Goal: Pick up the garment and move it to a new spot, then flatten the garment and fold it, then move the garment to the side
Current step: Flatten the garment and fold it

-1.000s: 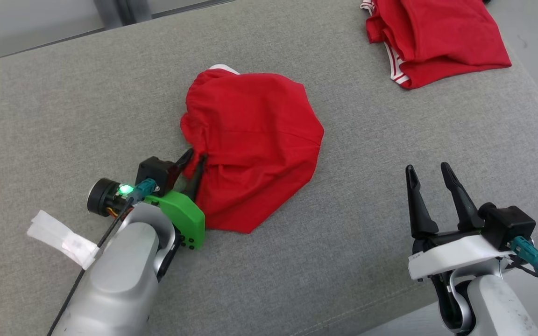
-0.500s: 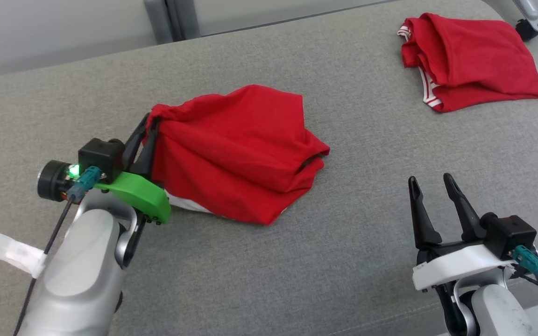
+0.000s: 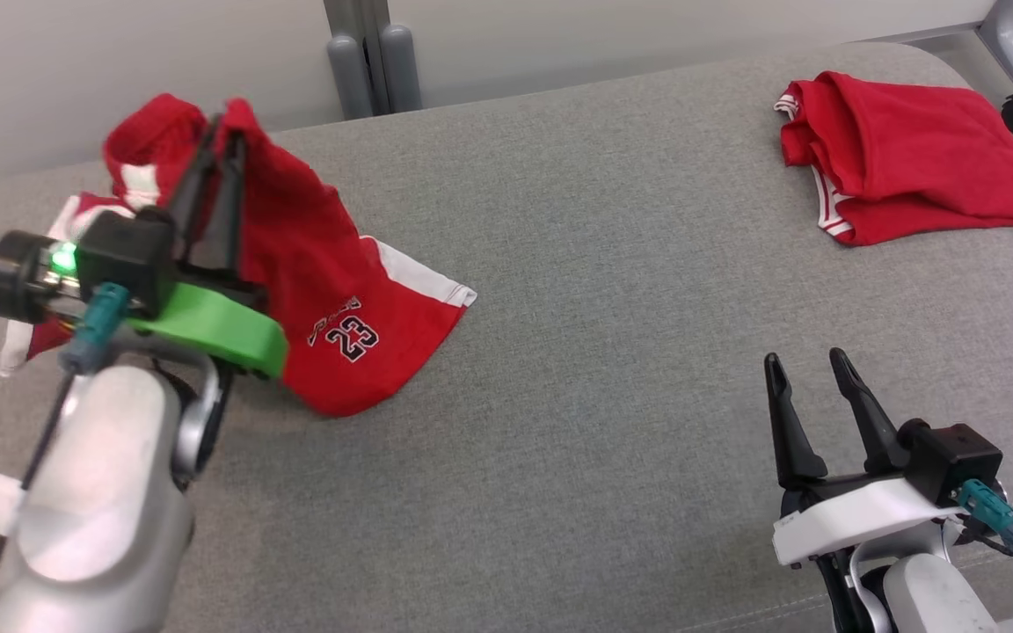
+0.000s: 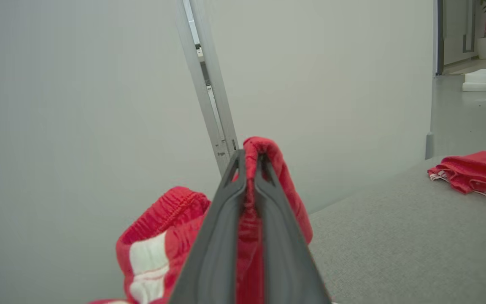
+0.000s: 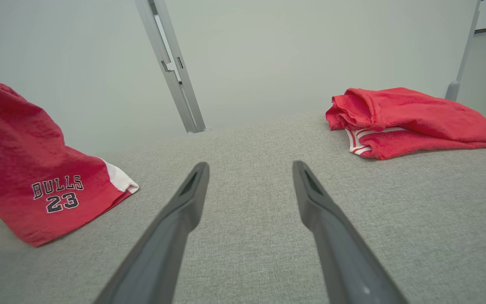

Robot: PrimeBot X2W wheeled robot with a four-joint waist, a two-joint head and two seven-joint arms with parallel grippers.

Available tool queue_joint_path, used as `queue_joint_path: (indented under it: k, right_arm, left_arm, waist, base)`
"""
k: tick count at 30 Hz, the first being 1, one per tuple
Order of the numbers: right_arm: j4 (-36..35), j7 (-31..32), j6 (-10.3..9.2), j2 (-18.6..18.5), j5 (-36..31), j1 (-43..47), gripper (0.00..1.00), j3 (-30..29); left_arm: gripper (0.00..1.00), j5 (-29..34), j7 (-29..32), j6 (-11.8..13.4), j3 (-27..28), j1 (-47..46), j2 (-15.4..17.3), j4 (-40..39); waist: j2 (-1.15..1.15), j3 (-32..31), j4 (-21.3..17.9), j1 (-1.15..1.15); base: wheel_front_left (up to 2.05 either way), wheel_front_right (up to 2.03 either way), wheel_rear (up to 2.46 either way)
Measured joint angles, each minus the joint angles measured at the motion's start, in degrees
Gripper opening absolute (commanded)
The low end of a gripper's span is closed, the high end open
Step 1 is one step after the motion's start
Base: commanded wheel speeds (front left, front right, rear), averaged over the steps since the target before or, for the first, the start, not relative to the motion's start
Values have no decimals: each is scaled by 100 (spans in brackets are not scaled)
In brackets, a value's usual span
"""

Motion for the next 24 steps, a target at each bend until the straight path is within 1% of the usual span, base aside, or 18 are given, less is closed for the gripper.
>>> queue_joint_path:
  k: [5, 8, 11, 13, 18, 19, 20, 21, 24]
  right_arm:
    - [-4, 0, 0, -2, 5, -25, 100, -25]
    - [-3, 0, 0, -3, 8, -36, 100, -30]
    - [7, 0, 0, -2, 10, -62, 100, -35]
    - [19, 0, 0, -2, 15, -71, 100, -35]
    - [33, 0, 0, 3, 18, -97, 100, -40]
    - [40, 0, 0, 5, 18, -101, 100, -41]
    - [46, 0, 0, 8, 18, -113, 100, -48]
    - [56, 0, 0, 9, 18, -121, 100, -53]
    - [85, 0, 0, 15, 18, -123, 100, -87]
  left_arm:
    - [0, -12, 172, -74, -578, 453, -545, -197]
    - [0, -10, 172, -165, -1009, 669, -905, -49]
    - [0, -3, 142, -297, -1502, 842, -1262, 266]
    - [0, -52, 63, -350, -1740, 918, -1415, 494]
    - [0, -142, -96, -492, -2504, 984, -1582, 1165]
    - [16, -175, -146, -497, -2618, 981, -1588, 1250]
    - [92, -216, -182, -502, -2740, 970, -1591, 1365]
    - [100, -280, -218, -503, -2875, 954, -1584, 1411]
    - [100, -537, -326, -459, -3170, 823, -1592, 1405]
  waist:
    - [0, 70, -132, 0]
    - [0, 112, -223, 0]
    - [0, 153, -319, 0]
    - [0, 172, -377, 0]
    - [0, 216, -512, 0]
    - [0, 222, -528, 0]
    - [0, 226, -544, 0]
    - [0, 224, -554, 0]
    - [0, 186, -547, 0]
  base:
    - [0, 0, 0]
    - [0, 0, 0]
    - [0, 0, 0]
    - [0, 0, 0]
    - [0, 0, 0]
    - [0, 0, 0]
    - [0, 0, 0]
    - [0, 0, 0]
    - [0, 0, 0]
